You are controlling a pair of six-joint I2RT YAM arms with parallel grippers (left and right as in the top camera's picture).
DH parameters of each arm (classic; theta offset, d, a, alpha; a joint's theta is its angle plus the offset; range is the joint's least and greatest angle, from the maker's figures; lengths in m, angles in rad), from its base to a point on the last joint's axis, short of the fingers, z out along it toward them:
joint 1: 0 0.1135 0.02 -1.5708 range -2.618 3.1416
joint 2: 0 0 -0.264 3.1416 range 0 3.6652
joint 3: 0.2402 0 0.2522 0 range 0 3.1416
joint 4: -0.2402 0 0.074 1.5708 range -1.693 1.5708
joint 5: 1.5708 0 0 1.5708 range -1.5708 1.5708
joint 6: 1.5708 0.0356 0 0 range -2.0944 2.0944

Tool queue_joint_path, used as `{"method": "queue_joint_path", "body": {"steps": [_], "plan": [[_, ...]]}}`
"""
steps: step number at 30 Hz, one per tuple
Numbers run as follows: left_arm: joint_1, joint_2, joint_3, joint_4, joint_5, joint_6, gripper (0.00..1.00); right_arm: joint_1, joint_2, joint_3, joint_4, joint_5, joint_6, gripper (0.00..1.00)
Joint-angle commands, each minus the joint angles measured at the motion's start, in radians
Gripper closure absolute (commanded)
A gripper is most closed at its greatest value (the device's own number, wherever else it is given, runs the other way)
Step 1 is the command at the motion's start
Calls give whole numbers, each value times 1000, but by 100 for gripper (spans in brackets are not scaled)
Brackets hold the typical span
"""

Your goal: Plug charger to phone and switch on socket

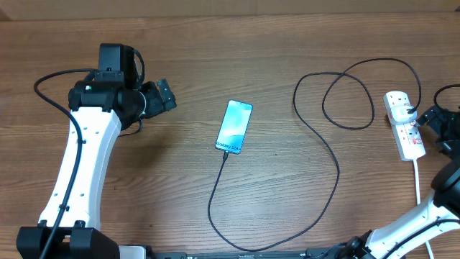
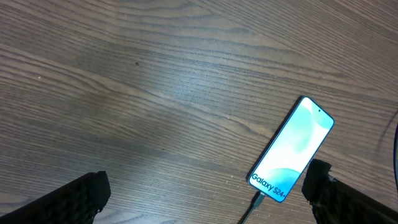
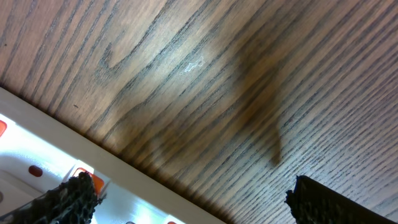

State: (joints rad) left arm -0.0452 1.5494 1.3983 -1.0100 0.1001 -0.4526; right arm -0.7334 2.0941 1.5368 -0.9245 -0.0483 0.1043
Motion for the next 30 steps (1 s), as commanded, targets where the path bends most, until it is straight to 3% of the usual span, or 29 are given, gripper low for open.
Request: {"method": "queue_joint_path", "body": {"steps": [1, 30], "plan": [[-1, -18, 11, 0, -7, 12, 0, -3, 11, -6, 4, -3, -1, 0], [-1, -18, 11, 0, -7, 12, 0, -2, 11, -46, 13, -46, -1, 0]]}}
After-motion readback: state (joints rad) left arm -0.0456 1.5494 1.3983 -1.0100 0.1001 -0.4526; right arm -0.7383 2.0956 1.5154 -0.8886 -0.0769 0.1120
